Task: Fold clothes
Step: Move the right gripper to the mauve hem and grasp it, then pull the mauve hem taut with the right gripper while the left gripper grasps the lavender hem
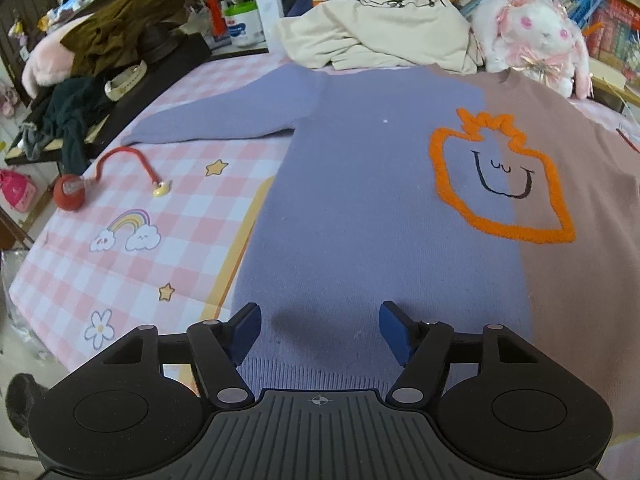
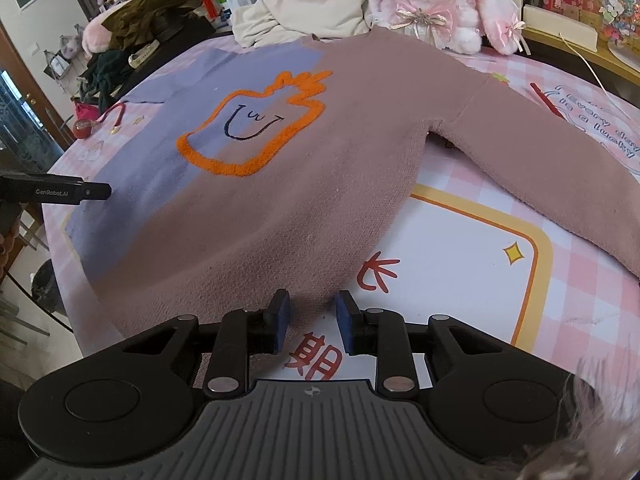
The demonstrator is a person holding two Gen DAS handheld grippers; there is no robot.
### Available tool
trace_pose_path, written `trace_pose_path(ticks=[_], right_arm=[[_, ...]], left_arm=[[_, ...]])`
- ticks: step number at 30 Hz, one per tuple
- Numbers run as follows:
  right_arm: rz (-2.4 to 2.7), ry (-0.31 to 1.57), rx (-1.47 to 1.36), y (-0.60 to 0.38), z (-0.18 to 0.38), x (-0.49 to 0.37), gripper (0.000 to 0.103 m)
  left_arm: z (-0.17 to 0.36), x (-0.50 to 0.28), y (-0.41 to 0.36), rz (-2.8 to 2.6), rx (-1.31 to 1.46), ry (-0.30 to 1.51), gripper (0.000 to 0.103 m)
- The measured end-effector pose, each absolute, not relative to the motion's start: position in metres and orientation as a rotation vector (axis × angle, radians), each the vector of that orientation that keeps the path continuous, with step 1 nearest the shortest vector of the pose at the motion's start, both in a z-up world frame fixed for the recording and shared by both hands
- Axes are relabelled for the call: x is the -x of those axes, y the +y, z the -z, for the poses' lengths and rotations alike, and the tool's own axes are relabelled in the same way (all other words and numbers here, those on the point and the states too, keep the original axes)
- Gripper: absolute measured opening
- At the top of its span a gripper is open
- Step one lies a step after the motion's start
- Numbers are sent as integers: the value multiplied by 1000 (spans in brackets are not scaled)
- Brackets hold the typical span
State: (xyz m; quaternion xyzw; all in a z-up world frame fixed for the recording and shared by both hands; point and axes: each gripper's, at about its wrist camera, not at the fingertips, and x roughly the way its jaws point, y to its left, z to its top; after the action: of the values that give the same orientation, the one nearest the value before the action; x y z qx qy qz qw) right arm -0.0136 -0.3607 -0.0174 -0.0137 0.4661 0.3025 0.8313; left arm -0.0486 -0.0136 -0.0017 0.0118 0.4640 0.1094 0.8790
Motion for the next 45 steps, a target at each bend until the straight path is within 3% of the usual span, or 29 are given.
trace_pose_path(ticks=[9,11,18,20,22,25,28,45], right_arm=[[-686,1014,44,-356,16,18,32],[-702,1016,56,-352,15,20,37],[-715,1014,79,-346,14,22,36],[-715,1015,78,-346,15,22,27],[-713,1016,74,-346,15,21,23],[-703,1015,59,-347,16,21,18],[-705,1011,68,-344,16,22,17],[-768,1002,99,-339,16,24,16]], left_arm=[[4,63,13,-320,46,958,67],[6,64,22,-342,72,967,67],[13,65,27,-350,110,995,65],[14,67,33,-344,163,995,59],[13,68,39,-319,221,984,32],[11,65,40,-304,197,998,8],[9,62,37,-292,144,1021,4],[7,70,41,-302,89,1065,3]])
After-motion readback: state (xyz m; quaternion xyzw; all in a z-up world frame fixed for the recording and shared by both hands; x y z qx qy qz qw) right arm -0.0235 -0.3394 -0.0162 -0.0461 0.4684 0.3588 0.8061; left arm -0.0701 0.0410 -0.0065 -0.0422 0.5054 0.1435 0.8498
